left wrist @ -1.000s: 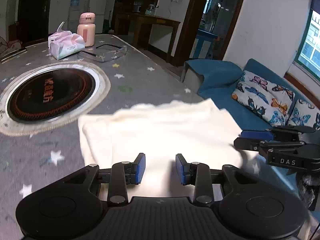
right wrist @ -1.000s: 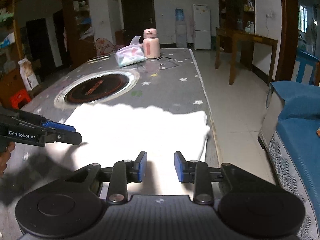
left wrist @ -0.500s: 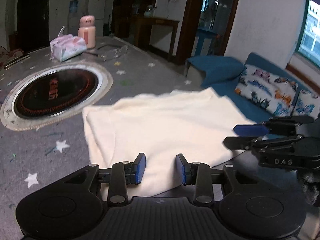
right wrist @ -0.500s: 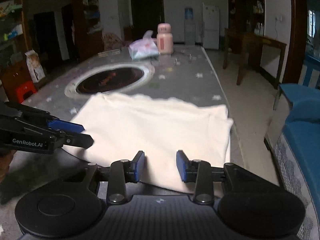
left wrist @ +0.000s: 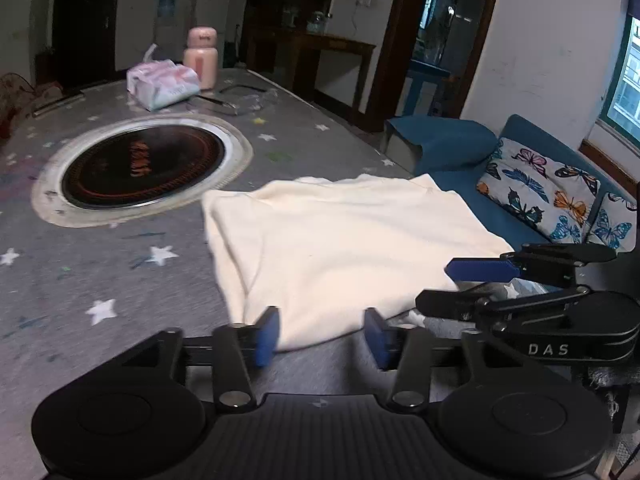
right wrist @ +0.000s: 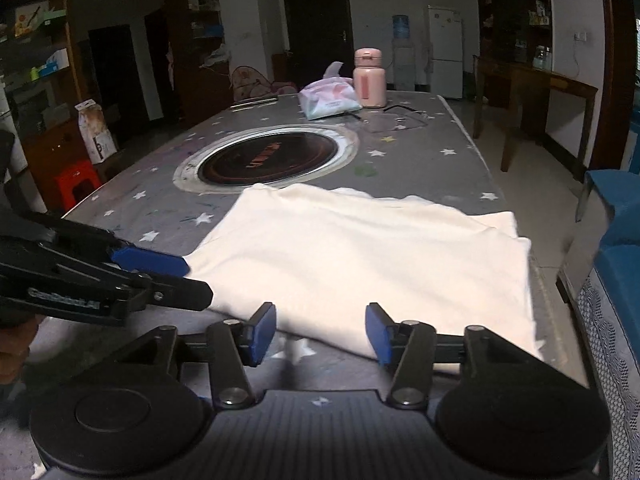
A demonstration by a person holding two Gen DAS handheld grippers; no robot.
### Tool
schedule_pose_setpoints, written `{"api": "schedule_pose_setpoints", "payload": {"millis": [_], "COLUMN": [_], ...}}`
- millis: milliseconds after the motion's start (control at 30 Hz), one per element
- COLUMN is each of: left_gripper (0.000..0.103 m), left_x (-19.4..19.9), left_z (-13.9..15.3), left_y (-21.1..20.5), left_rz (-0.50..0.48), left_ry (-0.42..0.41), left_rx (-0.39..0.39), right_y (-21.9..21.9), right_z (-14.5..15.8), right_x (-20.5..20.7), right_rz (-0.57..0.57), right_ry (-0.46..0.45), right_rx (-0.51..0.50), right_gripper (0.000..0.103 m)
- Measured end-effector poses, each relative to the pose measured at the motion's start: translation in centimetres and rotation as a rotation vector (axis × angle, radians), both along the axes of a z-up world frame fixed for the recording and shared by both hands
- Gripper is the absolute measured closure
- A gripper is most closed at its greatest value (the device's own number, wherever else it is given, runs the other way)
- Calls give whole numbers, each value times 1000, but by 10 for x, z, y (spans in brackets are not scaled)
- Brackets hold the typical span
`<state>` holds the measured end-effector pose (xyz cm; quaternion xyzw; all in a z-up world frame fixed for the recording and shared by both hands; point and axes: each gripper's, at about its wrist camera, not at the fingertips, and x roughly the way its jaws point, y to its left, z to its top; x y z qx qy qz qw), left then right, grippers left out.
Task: Fold clothes
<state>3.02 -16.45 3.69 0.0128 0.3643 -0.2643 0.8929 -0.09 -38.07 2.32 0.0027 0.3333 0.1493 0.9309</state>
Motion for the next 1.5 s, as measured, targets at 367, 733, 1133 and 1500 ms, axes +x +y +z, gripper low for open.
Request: {"api": "schedule_pose_setpoints", "payload": {"millis": [367, 733, 1133, 1500], "left_gripper": [20, 0, 0, 0], "left_x": [-42, -76, -89, -98], "left_z": [3, -1, -13, -8], "left_y": [43, 79, 89, 68], "left_rz": [94, 185, 241, 237], "left_ry": [-14, -68, -33, -27], "left_rx": [-7, 19, 49, 60], "right_y": [19, 50, 53, 43], "right_z": [-3, -1, -3, -2], "right_x": [-31, -50, -58, -76], "right_rz": [17, 46, -34, -88], "right_ry": [22, 11, 7, -3], "right_rx": [24, -16, -34, -21], "right_gripper": [25, 5, 0, 0]}}
